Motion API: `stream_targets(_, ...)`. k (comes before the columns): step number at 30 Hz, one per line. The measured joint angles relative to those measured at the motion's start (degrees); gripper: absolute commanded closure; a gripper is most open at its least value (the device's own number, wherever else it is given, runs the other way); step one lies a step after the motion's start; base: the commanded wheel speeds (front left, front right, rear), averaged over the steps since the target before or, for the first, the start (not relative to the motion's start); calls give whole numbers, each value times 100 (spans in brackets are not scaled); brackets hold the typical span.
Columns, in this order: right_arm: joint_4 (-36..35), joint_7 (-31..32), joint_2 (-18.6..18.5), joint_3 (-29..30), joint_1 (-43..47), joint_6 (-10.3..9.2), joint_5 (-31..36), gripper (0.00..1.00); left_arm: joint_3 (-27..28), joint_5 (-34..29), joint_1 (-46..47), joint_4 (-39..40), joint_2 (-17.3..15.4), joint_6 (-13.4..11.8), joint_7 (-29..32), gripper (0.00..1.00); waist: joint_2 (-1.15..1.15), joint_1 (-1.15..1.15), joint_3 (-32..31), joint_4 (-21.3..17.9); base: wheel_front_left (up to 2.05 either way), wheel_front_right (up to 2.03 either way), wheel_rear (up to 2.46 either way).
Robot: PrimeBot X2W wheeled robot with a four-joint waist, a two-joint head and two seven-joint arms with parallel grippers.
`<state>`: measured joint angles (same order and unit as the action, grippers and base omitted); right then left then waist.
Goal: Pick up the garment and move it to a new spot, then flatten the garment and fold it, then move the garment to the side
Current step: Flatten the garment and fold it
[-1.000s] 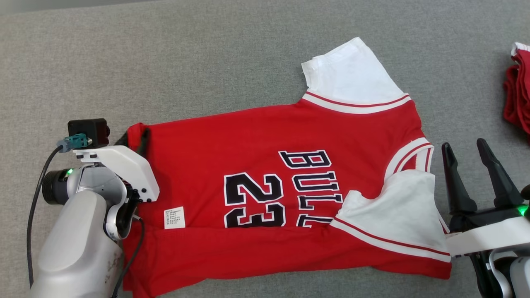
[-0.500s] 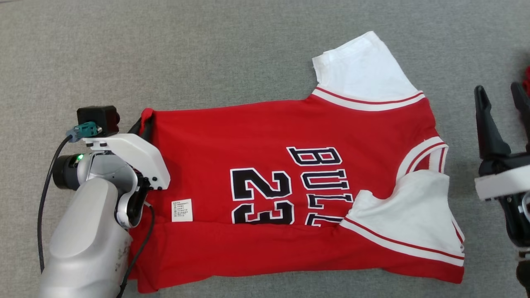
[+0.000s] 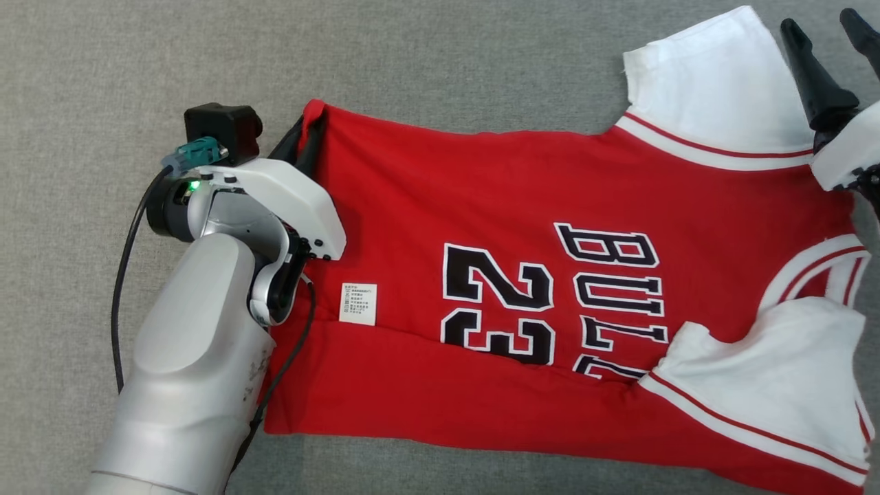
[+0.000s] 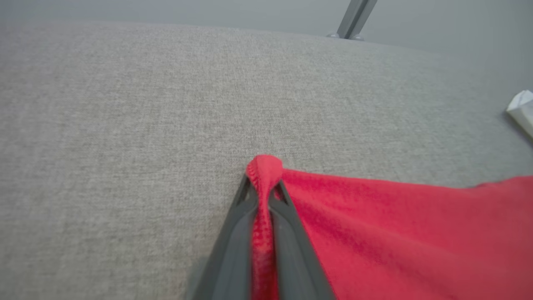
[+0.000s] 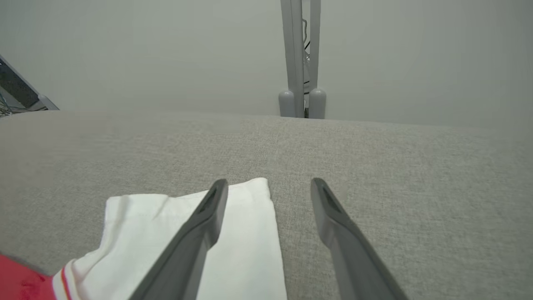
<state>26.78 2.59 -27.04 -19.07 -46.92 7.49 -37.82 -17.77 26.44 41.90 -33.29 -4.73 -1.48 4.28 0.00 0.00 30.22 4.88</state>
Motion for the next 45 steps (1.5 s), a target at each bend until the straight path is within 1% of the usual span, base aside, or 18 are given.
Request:
stream_targets(4,448,443,-237,-557,-592,0,-207,0,-114,41,180,-83,80,49,-122,100,0,0,165,177,0,0,0)
stream_targets(10,924,966,-416,-1350,-1248,0,-493,0,-241,83,358,-222,140,91,-255,100,0,0,286,301,0,0,0)
stream_targets(14,1192,1214,-506,-1726,-1541,0,-688,0,-327,119,446,-303,152,99,-321,100,0,0,319,335,0,0,0)
stream_targets(18,1290,1425,-548,-2064,-1758,0,-988,0,-383,155,513,-382,154,142,-354,100,0,0,337,333,0,0,0)
stream_targets(19,1294,1430,-577,-2139,-1803,0,-1049,31,-393,177,531,-402,154,143,-359,100,0,0,339,332,0,0,0)
stream_targets(20,1306,1430,-597,-2210,-1838,0,-1117,56,-404,188,541,-421,155,148,-377,100,0,0,339,333,0,0,0)
stream_targets(21,1304,1417,-616,-2280,-1862,0,-1168,100,-415,192,546,-438,157,149,-381,100,0,0,334,335,0,0,0)
stream_targets(26,1271,890,-714,-2571,-1918,0,-1345,100,-454,218,559,-531,158,168,-431,100,0,0,249,319,0,0,0)
stream_targets(30,1135,409,-801,-2749,-1908,0,-1556,100,-445,254,471,-509,71,172,-430,100,0,0,119,250,0,0,0)
stream_targets(31,1015,138,-867,-2817,-1844,0,-1664,100,-439,270,357,-416,-10,190,-430,100,0,0,42,198,0,0,0)
stream_targets(34,769,-236,-1004,-2930,-1696,0,-1819,100,-428,278,191,-172,-153,152,-413,100,0,0,-89,121,0,0,0)
stream_targets(38,502,-627,-1145,-3028,-1488,0,-2022,100,-401,285,-80,263,-359,81,-275,100,0,0,-258,2,0,0,0)
stream_targets(39,502,-627,-1145,-3028,-1488,0,-2022,100,-401,285,-80,263,-359,81,-275,100,0,0,-258,2,0,0,0)
stream_targets(42,146,-1010,-1234,-3133,-1120,0,-2258,100,-382,350,-518,829,-510,-7,-161,100,0,0,-473,-91,0,0,0)
stream_targets(43,146,-1010,-1234,-3133,-1120,0,-2258,100,-382,350,-518,829,-510,-7,-161,100,0,0,-473,-91,0,0,0)
stream_targets(45,-58,-1200,-1276,-3155,-887,0,-2399,100,-371,369,-782,1134,-604,-74,-103,100,0,0,-577,-141,0,0,0)
